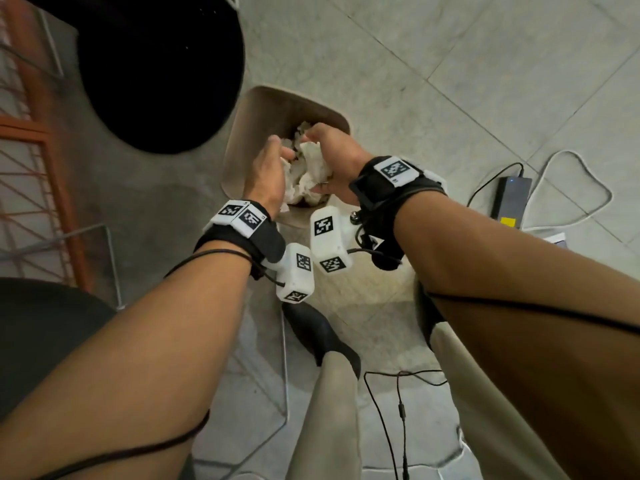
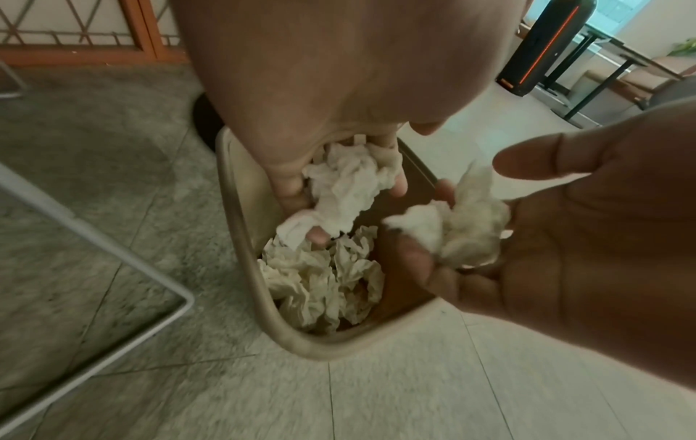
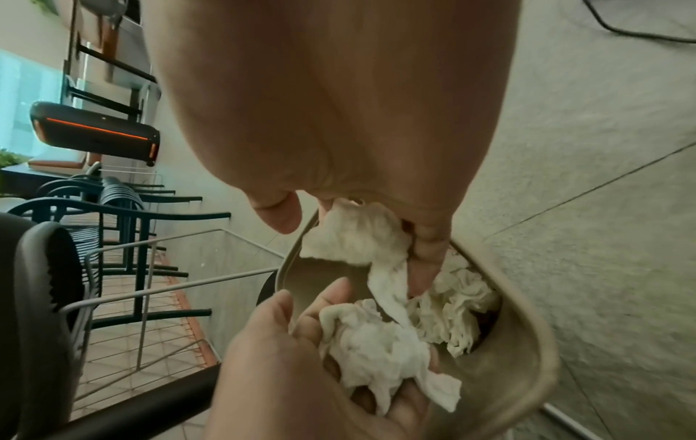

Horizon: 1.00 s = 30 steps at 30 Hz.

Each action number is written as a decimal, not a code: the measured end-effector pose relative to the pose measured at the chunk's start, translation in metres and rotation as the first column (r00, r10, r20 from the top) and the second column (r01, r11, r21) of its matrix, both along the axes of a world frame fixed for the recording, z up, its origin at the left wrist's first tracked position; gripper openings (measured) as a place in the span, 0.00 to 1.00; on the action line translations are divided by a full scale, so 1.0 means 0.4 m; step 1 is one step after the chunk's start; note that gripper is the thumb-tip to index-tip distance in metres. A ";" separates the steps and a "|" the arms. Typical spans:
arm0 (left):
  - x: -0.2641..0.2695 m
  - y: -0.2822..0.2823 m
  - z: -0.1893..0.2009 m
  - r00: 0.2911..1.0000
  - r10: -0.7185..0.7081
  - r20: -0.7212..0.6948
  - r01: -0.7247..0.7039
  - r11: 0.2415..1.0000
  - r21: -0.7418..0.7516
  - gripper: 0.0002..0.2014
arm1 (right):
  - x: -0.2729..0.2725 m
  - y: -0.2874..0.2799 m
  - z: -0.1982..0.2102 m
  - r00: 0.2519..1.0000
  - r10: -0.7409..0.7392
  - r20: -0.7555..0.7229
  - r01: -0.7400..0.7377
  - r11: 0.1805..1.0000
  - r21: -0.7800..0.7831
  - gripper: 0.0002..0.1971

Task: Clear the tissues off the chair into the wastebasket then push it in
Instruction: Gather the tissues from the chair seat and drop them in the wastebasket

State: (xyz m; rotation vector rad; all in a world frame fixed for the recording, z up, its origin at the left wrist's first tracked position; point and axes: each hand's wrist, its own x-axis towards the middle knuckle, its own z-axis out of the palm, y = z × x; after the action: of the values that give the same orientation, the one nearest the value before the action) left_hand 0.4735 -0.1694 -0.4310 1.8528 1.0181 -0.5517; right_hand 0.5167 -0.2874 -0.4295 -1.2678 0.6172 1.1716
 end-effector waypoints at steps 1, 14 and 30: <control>0.006 0.003 -0.002 1.000 0.001 0.000 -0.001 1.000 -0.026 0.22 | 0.004 0.005 0.002 1.000 -0.013 -0.016 0.013 1.000 0.016 0.14; -0.020 0.015 0.031 0.988 -0.146 -0.041 0.147 0.988 0.039 0.20 | -0.057 -0.044 0.057 1.000 0.015 0.002 -0.015 0.999 -0.046 0.17; -0.557 -0.055 0.539 0.996 -0.063 0.054 0.068 0.993 -0.096 0.12 | -0.523 -0.126 0.466 0.811 0.558 0.178 -0.524 0.827 -0.203 0.12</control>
State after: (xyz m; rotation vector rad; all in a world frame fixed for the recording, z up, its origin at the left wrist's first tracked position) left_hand 0.2506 -0.1916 -0.2152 1.8100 0.8834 -0.5800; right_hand 0.3076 -0.3377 -0.2432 -1.7502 0.1586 1.4305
